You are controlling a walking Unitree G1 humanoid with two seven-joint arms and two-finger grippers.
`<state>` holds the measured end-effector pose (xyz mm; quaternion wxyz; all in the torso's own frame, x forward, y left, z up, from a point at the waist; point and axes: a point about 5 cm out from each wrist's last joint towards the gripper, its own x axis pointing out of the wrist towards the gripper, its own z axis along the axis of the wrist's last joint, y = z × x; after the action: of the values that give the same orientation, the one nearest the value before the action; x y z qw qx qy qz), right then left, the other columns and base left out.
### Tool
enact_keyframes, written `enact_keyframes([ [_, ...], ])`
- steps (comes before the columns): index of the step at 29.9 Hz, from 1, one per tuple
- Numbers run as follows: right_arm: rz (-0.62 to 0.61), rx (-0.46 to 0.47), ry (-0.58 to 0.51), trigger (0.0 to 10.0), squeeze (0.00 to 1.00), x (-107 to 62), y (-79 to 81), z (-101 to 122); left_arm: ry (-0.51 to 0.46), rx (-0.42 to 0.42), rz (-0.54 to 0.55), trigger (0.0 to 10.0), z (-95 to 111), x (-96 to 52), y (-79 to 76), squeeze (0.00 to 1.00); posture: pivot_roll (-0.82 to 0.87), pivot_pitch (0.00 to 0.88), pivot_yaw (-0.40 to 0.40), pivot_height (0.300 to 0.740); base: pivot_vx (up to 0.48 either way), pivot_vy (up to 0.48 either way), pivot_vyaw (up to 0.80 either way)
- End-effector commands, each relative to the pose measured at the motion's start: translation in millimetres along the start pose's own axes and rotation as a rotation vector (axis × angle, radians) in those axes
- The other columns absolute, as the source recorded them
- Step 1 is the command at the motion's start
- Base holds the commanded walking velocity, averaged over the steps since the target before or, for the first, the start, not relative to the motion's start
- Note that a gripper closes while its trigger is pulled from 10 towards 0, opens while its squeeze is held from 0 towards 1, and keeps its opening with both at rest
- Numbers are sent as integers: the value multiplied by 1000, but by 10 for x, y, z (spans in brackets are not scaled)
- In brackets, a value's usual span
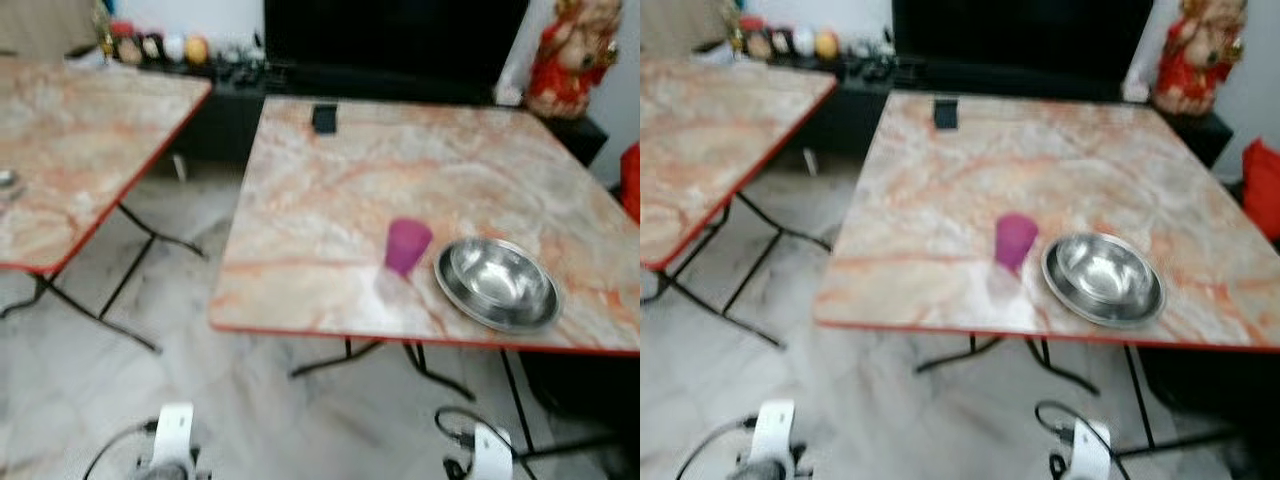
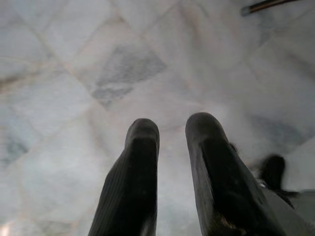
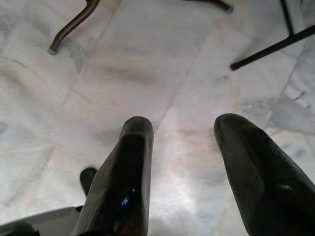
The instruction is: Setting the table
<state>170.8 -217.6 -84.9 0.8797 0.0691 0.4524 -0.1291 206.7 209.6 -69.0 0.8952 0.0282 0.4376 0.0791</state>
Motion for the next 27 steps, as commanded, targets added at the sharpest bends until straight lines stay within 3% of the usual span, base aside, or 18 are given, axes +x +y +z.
enact_keyframes([
  [1, -8, 13, 15, 10000, 0, -11, -24, -57, 16, 3, 0, 10000, -42, -5, -9, 0, 40, 0, -30, 740, 0, 319, 0],
  [12, -4, 17, 15, 10000, 0, -10, -14, -54, 11, 12, 10, 10000, -44, -7, 23, 0, 46, 0, -30, 740, 0, 312, 0],
  [27, -4, 41, 10, 10000, 0, -7, -9, -39, 1, 47, -25, 10000, 21, 4, -74, 0, 36, 0, -27, 740, 0, 0, 0],
])
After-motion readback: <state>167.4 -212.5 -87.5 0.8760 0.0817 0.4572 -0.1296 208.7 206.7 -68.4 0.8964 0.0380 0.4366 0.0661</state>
